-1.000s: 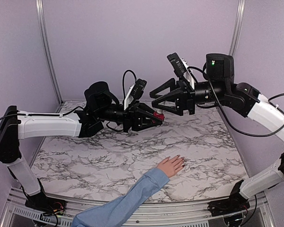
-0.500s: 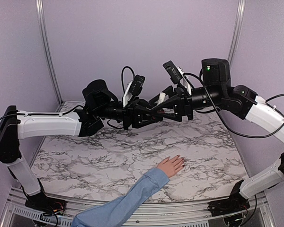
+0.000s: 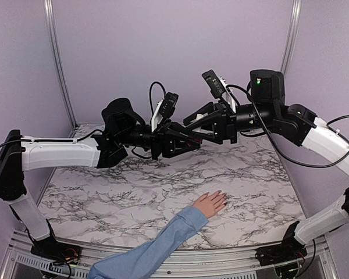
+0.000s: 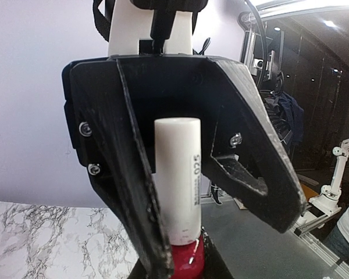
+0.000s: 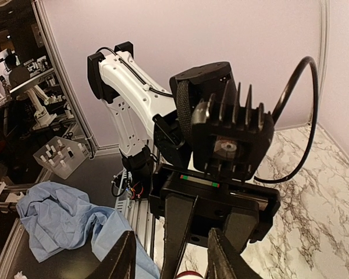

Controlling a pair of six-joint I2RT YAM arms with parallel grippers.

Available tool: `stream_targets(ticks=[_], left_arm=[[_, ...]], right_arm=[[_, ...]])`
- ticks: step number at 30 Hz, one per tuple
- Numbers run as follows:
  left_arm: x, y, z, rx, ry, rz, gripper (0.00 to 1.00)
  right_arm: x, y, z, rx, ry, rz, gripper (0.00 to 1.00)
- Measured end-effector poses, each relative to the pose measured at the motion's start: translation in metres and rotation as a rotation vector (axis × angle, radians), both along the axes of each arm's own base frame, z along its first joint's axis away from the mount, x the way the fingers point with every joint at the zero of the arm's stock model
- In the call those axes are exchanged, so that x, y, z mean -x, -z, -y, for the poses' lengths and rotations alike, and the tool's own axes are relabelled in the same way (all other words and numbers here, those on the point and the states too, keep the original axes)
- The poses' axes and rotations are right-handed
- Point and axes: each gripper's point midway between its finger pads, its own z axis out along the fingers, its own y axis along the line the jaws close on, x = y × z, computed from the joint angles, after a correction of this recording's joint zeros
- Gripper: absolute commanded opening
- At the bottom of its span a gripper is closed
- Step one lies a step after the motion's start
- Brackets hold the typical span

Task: Paint the nails
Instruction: Screw the nail polish bottle cap onto the nail polish bottle.

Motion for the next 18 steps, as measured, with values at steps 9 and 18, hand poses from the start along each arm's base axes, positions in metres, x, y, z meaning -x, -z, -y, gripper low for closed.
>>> stream_targets(ticks=[9,18], left_arm=[[0.0007,-0.0005,0.0001,0.002,0.001,0.002,0.00],[-0.0025,-0.0015,0.0009,0.004,-0.016,-0.009,0.00]], right_arm=[[-0.0045,-0.0020,0.0003,-0.002,0.024,0.005,0.12],[-0.0078,-0.0023,0.0002,0.000,0.042,0.008,0.00]])
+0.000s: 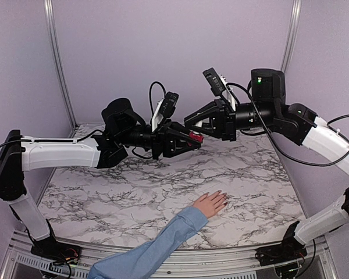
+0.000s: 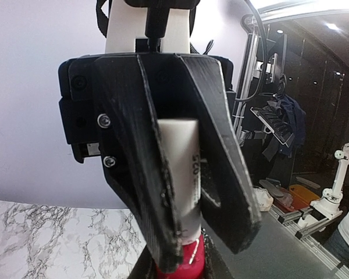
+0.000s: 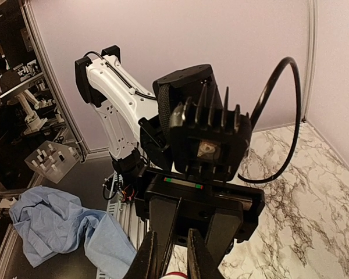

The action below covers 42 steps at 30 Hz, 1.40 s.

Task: Paint the nails
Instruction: Screw the nail polish bottle cap onto the nail polish bottle.

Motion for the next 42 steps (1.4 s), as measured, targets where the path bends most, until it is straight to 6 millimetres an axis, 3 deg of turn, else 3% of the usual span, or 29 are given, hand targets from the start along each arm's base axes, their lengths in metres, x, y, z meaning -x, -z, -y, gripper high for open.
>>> stream_targets(ticks=[23,42], left_arm=[[-0.044,0.002,0.009,0.024,-0.278,0.053,0.00],[-0.098,0.018,0.007,-0.065,-0.713,0.143,0.00]], right_arm=[[-0.044,0.002,0.007,0.027,0.253,0.011,0.00],[-0.100,0.018,0.008,0.065,0.549,-0.012,0.00]])
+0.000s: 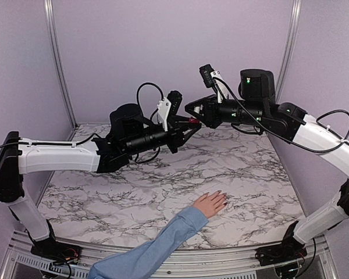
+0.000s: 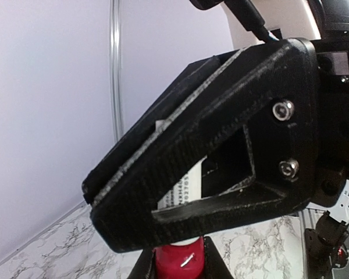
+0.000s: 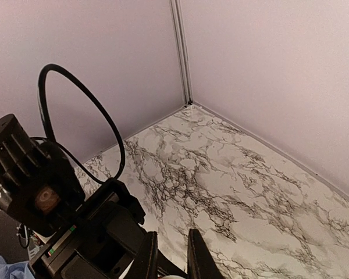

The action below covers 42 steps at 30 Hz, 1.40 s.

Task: Paint the nails
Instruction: Screw the nail polish bottle cap onto the nail polish bottle.

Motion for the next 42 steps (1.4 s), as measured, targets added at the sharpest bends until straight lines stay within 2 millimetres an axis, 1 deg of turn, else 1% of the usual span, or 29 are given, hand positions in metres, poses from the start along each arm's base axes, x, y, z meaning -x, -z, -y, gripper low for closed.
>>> stream_targets(ticks=[11,16,21,26,28,30,35,36,37,39,42], left_arm=[[-0.026,0.008,0.003,-0.091,-0.322,0.110,0.00],[-0.035,0.007,0.006,-0.128,-0.436,0.157,0.00],[-0.038,0.006,0.008,-0.150,-0.512,0.184,0.00],[-0.038,0.006,0.008,-0.133,-0.495,0.175,0.00],[-0.037,0.008,0.008,-0.123,-0.466,0.164,0.00],[-0.035,0.011,0.007,-0.111,-0.420,0.152,0.00],[-0.027,0.016,-0.001,-0.084,-0.306,0.109,0.00],[-0.028,0.018,-0.005,-0.079,-0.281,0.095,0.00],[-0.031,0.019,-0.010,-0.073,-0.264,0.079,0.00],[-0.033,0.020,-0.017,-0.057,-0.216,0.055,0.00],[-0.033,0.018,-0.025,-0.028,-0.135,0.020,0.00]], right_arm=[[-0.023,0.008,0.008,0.012,0.169,-0.022,0.00],[-0.030,0.007,0.013,0.002,0.229,-0.022,0.00],[-0.034,0.006,0.017,-0.006,0.265,-0.025,0.00],[-0.035,0.005,0.016,-0.012,0.268,-0.021,0.00],[-0.034,0.006,0.016,-0.009,0.267,-0.024,0.04],[-0.033,0.009,0.015,-0.004,0.256,-0.030,0.11],[-0.025,0.013,0.008,-0.004,0.194,-0.042,0.36],[-0.023,0.011,0.007,-0.009,0.177,-0.041,0.43],[-0.020,0.008,0.007,-0.018,0.153,-0.036,0.48],[-0.012,0.001,0.006,-0.034,0.101,-0.024,0.54],[0.003,-0.014,0.005,-0.062,0.009,0.010,0.60]])
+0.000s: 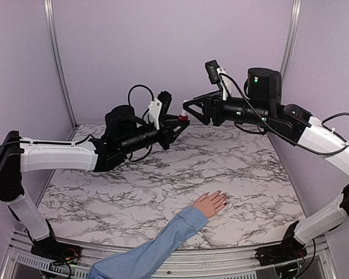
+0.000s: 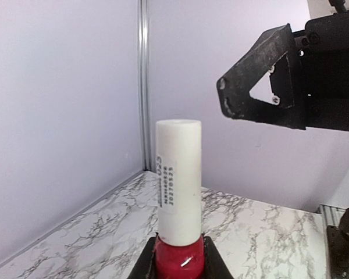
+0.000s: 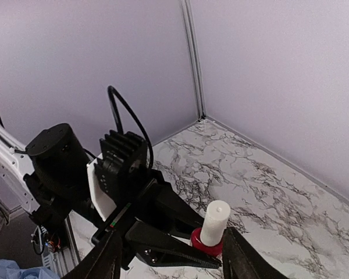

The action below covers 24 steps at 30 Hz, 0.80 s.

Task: Paint the nails
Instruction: Screw the nail polish bottle cap onto the nail polish bottle.

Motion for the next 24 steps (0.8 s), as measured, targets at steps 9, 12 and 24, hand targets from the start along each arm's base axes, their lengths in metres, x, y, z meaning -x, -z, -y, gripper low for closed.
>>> stream_targets(ticks=[9,12,24], left_arm=[[0.051,-0.012,0.010,0.054,0.377,-0.052,0.00],[0.070,-0.015,0.013,0.057,0.502,-0.081,0.00],[0.103,-0.025,0.016,0.072,0.745,-0.149,0.00]], right_arm=[[0.044,-0.016,-0.009,-0.017,-0.261,0.075,0.63],[0.055,-0.019,-0.010,-0.023,-0.323,0.090,0.58],[0.080,-0.028,-0.011,-0.055,-0.459,0.102,0.58]])
